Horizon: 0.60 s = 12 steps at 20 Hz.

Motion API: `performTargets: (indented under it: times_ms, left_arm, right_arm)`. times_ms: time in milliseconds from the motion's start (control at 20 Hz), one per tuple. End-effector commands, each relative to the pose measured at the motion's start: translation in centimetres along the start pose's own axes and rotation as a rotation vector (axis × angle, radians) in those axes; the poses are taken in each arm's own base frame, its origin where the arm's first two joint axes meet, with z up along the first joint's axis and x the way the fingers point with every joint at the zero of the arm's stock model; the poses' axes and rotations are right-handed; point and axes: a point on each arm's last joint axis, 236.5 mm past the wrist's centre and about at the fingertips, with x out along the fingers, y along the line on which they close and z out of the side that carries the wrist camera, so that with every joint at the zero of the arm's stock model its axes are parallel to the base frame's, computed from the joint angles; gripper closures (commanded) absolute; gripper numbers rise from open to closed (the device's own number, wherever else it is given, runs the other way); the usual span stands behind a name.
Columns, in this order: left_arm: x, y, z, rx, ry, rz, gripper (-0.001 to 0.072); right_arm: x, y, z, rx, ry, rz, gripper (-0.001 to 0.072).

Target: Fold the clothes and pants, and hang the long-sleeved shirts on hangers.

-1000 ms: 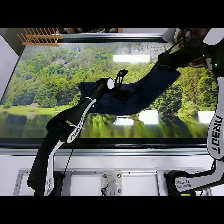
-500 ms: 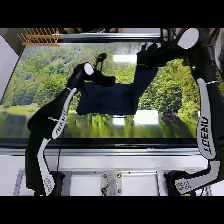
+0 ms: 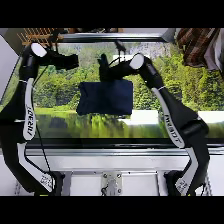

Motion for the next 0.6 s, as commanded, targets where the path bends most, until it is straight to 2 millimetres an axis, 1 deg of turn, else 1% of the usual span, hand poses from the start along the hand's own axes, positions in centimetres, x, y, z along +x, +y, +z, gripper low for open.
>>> performTargets:
  times_ms: [0, 50, 100, 150, 200, 300, 350, 450, 500, 550]
  left_arm:
    - [-5.0, 2.8, 1.8, -0.035, -0.06, 0.037, 0.0697]
    - [-5.7, 3.1, 2.0, -0.038, -0.068, 0.042, 0.0698]
    - [-6.3, 3.2, 2.1, -0.04, -0.07, 0.045, 0.0698]
    - [-6.8, 3.4, 2.2, -0.042, -0.076, 0.048, 0.0697]
    - [-7.2, 3.6, 2.4, -0.044, -0.083, 0.051, 0.0697]
    - [-8.1, 3.1, 2.7, -0.035, -0.099, 0.052, 0.0697]
    - [-8.7, 2.8, 2.9, -0.029, -0.111, 0.051, 0.0697]
    - [-9.5, 2.0, 3.3, -0.001, -0.132, 0.047, 0.0698]
    - [-9.8, 1.4, 3.4, 0.012, -0.136, 0.044, 0.0698]
    - [-9.8, 0.8, 3.3, 0.017, -0.143, 0.038, 0.0698]
  right_arm:
    - [7.8, 2.1, -1.4, 0.032, -0.087, 0.121, 0.0687]
    - [9.5, 2.9, -1.7, 0.058, -0.117, 0.165, 0.0424]
    - [10.6, 3.8, -2.0, 0.085, -0.137, 0.218, 0.0009]
    - [11.1, 5.1, -2.2, 0.063, -0.154, 0.274, -0.0008]
    - [10.7, 6.5, -2.1, 0.028, -0.167, 0.331, -0.0008]
    - [8.6, 7.7, -1.0, -0.048, -0.178, 0.386, -0.0008]
    - [7.0, 7.8, -0.3, -0.06, -0.173, 0.403, -0.0004]
    - [3.8, 6.7, 1.4, -0.097, -0.173, 0.39, 0.0004]
    - [2.4, 5.5, 1.9, -0.074, -0.159, 0.361, 0.0057]
    - [1.3, 5.0, 1.6, -0.083, -0.12, 0.342, 0.0058]
